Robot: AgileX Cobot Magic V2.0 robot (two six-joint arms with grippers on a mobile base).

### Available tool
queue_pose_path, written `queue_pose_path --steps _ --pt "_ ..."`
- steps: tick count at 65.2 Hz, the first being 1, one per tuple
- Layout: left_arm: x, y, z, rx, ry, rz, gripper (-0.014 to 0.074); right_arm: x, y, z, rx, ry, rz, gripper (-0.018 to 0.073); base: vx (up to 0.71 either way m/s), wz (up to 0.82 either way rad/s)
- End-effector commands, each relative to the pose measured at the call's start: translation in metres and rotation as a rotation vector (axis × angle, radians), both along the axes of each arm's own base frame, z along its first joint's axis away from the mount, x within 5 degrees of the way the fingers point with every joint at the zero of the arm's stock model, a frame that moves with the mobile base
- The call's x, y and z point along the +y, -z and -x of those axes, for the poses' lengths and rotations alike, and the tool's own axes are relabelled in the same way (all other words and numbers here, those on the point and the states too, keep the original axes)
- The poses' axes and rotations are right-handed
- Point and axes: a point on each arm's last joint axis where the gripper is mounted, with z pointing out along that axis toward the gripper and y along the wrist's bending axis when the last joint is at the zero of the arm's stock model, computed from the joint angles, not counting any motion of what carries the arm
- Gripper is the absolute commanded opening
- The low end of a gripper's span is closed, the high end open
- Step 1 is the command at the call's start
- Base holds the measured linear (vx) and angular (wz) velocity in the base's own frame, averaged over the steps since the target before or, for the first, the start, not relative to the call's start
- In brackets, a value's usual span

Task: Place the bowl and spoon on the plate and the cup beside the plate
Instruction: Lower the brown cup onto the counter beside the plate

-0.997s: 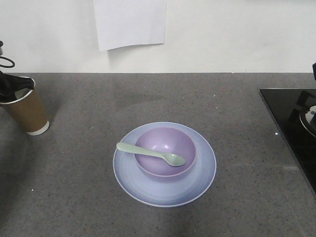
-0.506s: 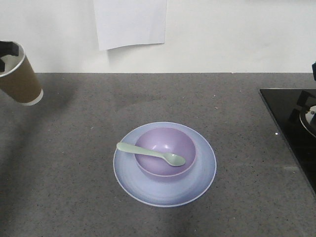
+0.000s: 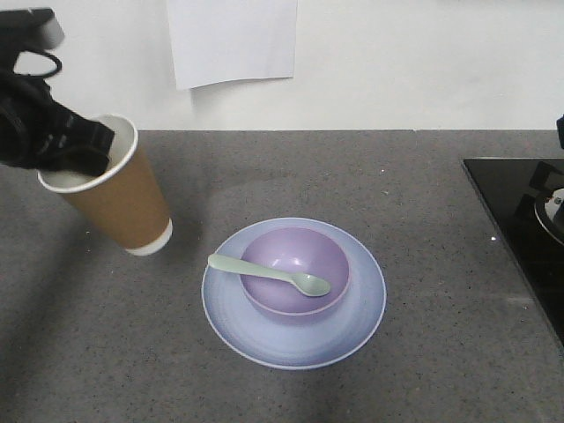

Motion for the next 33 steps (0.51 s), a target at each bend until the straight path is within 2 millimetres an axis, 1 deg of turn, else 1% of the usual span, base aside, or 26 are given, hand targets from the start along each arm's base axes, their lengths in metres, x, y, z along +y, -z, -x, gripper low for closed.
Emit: queue_pose_path --steps 1,9,16,33 --pt "-0.009 0.001 0.006 -0.043 0.009 0.037 -0.0006 -0.001 -0.012 0.001 -0.075 0.020 -0.043 -0.0005 0.00 0.00" --pt "-0.018 0.024 0.008 -0.011 0.023 0.032 -0.0006 -0.001 -0.012 0.001 -0.074 0.021 -0.045 -0.0005 0.00 0.00" --pt "-0.024 0.036 0.009 -0.009 0.028 0.031 -0.0006 -0.001 -0.012 0.001 -0.074 0.021 -0.045 -0.0005 0.00 0.00" --pt "-0.023 0.060 0.012 0.027 0.010 0.021 -0.0006 -0.001 -0.012 0.001 -0.073 0.022 -0.046 -0.0005 0.00 0.00"
